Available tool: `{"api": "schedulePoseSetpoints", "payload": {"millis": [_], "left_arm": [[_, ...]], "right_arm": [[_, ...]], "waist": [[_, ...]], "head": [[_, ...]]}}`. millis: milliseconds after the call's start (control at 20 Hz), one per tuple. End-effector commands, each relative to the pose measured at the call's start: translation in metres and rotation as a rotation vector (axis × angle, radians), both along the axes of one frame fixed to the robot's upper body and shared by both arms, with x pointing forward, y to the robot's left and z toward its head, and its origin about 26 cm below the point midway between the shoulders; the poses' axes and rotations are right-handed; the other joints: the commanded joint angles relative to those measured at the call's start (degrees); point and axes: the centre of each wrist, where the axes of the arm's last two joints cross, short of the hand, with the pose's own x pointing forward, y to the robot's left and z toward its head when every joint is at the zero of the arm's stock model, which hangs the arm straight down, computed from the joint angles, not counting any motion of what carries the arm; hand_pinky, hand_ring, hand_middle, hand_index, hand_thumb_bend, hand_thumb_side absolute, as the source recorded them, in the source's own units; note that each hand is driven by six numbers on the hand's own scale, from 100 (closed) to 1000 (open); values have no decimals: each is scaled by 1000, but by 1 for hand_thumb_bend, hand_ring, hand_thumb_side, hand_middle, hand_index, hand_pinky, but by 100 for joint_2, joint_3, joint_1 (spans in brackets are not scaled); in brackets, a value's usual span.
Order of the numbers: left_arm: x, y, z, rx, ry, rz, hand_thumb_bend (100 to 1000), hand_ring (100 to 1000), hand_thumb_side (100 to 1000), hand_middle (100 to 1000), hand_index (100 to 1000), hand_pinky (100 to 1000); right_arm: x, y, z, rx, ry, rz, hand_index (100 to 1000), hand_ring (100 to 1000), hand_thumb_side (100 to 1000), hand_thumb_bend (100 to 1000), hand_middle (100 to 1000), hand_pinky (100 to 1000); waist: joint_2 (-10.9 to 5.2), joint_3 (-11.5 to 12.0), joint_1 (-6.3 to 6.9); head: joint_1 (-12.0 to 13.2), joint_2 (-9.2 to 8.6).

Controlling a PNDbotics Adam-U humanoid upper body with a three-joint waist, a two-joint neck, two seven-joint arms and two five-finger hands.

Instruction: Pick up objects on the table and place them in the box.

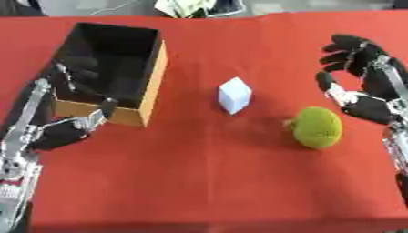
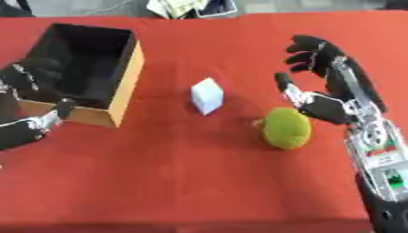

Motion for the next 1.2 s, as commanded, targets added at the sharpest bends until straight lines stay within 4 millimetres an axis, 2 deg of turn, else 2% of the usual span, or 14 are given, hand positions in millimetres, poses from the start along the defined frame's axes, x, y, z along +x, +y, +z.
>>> {"api": "schedulePoseSetpoints", "payload": {"millis": [50, 600, 1200], "left_arm": [[-1, 4, 7, 17, -21, 7, 497, 747, 307, 763, 826, 619], [-1, 4, 7, 17, -20, 8, 496, 748, 307, 763, 826, 618], [-1, 4, 6, 26, -16, 4, 497, 747, 308, 763, 826, 618]], "right_arm": [[0, -3, 6, -23, -19, -3, 865, 717, 308, 319, 727, 683], [1, -7, 9, -71, -16, 5, 869, 720, 308, 317, 731, 687], [3, -42, 6, -353, 96, 21, 885, 733, 328, 332, 742, 700]], "waist": [[-99, 0, -5], [-89, 1, -22], [-92, 28, -59]], "head": [[27, 29], [5, 29], [-14, 29]]}}
